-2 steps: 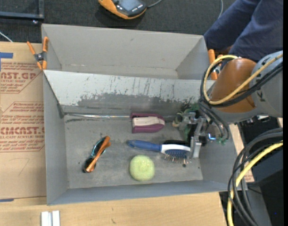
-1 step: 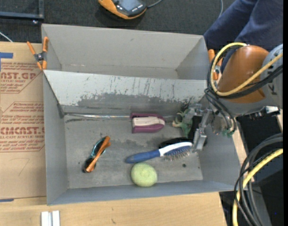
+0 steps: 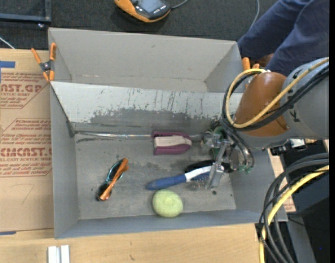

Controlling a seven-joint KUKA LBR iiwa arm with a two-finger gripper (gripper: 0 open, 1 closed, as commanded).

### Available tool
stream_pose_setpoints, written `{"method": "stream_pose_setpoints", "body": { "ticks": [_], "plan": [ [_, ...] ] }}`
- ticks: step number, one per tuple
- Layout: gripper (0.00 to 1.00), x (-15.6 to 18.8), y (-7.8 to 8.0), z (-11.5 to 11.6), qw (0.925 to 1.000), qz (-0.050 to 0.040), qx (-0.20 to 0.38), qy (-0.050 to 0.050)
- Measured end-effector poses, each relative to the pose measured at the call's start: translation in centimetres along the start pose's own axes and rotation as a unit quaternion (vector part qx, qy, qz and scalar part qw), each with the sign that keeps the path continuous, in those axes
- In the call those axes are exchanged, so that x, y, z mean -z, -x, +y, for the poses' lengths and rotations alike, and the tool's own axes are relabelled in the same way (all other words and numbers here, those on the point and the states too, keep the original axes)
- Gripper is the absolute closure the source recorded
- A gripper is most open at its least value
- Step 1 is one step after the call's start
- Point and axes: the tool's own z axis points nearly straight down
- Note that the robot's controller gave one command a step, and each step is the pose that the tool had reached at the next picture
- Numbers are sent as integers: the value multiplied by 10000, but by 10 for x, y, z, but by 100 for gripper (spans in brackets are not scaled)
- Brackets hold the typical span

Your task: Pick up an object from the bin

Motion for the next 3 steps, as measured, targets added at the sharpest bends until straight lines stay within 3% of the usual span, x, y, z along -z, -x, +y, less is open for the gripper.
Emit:
{"method": "stream_pose_setpoints", "body": {
  "ticks": [1, 2, 3],
  "plan": [
    [0, -39, -12, -4, 9999, -29, -133, -7],
    [100, -39, -14, -2, 9978, -3, -668, 4],
    [100, -39, -14, -2, 9978, -3, -669, 3]
  ]
}}
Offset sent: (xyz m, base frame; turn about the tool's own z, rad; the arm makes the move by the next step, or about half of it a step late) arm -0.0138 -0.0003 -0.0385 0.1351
